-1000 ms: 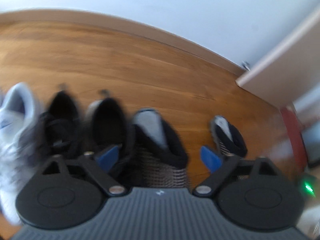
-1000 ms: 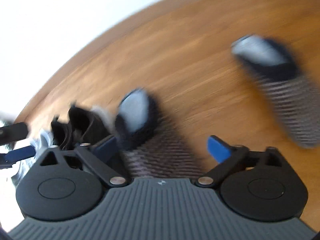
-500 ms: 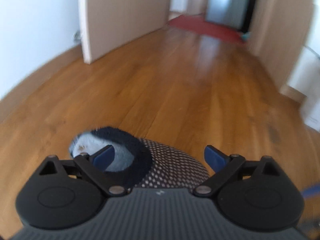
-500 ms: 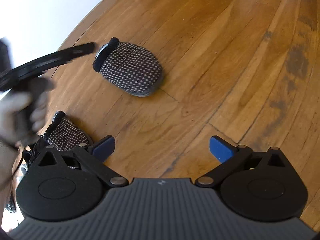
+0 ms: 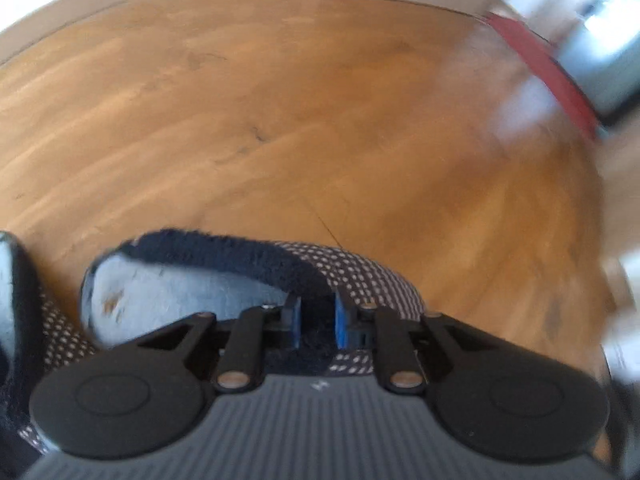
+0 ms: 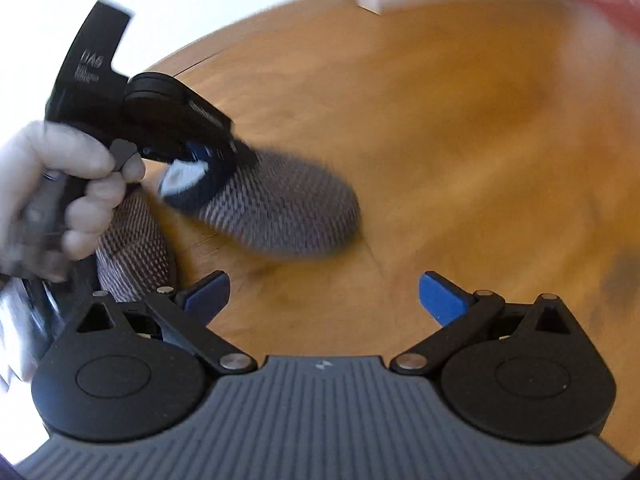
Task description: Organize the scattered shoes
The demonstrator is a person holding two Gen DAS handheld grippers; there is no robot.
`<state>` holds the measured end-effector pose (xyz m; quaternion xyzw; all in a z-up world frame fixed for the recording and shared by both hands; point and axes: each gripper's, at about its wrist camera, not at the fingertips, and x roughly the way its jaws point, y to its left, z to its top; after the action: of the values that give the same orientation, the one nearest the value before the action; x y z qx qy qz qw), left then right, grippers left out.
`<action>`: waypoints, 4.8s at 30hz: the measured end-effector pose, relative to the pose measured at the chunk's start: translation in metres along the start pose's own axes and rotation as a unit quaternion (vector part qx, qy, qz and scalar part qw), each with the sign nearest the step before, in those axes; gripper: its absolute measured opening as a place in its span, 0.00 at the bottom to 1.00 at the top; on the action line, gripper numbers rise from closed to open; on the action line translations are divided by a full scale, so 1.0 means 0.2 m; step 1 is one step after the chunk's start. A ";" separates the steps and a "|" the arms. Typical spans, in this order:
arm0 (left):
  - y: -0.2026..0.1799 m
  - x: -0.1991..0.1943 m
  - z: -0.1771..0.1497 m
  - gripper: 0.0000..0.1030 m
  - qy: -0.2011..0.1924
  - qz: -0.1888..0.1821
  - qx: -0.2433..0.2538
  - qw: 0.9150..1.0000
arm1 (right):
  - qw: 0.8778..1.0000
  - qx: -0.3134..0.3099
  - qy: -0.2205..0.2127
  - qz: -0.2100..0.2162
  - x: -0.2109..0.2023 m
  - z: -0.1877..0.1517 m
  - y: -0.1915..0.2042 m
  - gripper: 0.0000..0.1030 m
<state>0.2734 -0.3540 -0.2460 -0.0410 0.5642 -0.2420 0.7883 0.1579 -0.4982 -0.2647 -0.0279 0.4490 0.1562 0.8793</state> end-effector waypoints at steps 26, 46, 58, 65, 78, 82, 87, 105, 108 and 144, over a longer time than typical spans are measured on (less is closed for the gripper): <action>0.44 -0.63 -0.17 0.70 -0.106 0.169 0.001 0.980 | 0.995 0.027 0.098 0.004 0.68 0.48 0.42 0.42; 1.03 -1.25 -0.57 0.73 -0.128 0.255 -0.099 0.953 | 0.992 0.024 0.112 -0.061 0.82 0.53 0.82 0.71; 1.07 -1.28 -0.77 0.79 -0.123 0.221 -0.168 0.953 | 0.996 -0.035 0.080 0.036 0.73 0.39 0.64 0.52; 0.98 -1.27 -0.81 0.81 -0.119 0.203 -0.162 0.958 | 0.992 0.013 0.115 -0.060 0.70 0.42 0.82 0.37; 1.00 -1.41 -1.02 0.81 -0.082 0.190 -0.153 0.966 | 0.994 0.090 0.060 0.032 0.27 0.54 0.76 0.85; 1.13 -1.65 -1.20 0.81 -0.068 0.226 -0.134 0.963 | 0.992 0.069 0.066 0.084 0.11 0.54 1.01 0.86; 1.45 -2.03 -1.61 0.81 0.002 0.266 -0.139 0.954 | 0.980 -0.013 0.114 0.162 0.04 0.55 1.56 0.86; 2.45 -3.00 -2.40 0.89 -0.223 0.344 -0.420 0.810 | 0.899 0.088 0.223 0.366 0.39 0.21 3.77 0.76; 2.53 -3.07 -2.49 0.89 -0.253 0.346 -0.456 0.780 | 0.886 0.125 0.226 0.386 0.56 0.28 4.02 0.66; 2.54 -3.25 -2.53 0.91 -0.317 0.320 -0.472 0.758 | 0.700 -0.607 0.024 0.375 0.28 -0.11 4.83 0.84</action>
<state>-0.1759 0.4761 -0.0346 -0.2993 0.3047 0.3476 0.8347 -0.1171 0.4286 -0.2348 -0.3885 0.2516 0.7110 0.5294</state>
